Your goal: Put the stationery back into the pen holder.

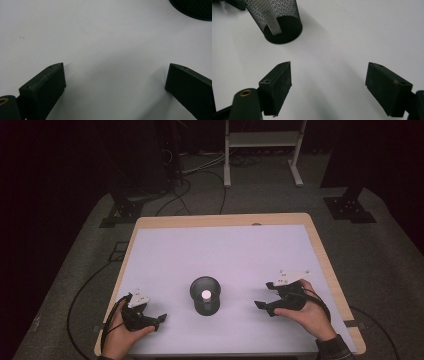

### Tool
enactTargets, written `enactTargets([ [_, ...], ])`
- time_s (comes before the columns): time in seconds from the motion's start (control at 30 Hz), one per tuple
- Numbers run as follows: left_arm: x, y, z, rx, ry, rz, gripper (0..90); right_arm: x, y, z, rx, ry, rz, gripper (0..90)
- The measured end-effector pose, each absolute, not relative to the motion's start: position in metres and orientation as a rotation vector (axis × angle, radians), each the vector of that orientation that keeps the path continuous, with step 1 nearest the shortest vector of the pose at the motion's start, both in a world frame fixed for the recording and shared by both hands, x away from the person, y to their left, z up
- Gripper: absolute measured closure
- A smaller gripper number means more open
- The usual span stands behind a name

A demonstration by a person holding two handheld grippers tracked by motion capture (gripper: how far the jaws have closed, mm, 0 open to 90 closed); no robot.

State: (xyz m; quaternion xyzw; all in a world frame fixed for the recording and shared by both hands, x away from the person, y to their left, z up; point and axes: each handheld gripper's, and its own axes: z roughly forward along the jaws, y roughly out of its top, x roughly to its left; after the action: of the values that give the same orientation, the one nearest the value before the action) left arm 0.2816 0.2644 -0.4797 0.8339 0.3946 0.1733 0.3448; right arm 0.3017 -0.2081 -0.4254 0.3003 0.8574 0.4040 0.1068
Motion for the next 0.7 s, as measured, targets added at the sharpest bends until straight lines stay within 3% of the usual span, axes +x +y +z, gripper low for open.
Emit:
enactTargets([
  [0.7,0.282,0.264,-0.480,2.165,1.025,0.450,2.1,0.285,-0.255,-0.477,1.046,2.487,1.050,19.3],
])
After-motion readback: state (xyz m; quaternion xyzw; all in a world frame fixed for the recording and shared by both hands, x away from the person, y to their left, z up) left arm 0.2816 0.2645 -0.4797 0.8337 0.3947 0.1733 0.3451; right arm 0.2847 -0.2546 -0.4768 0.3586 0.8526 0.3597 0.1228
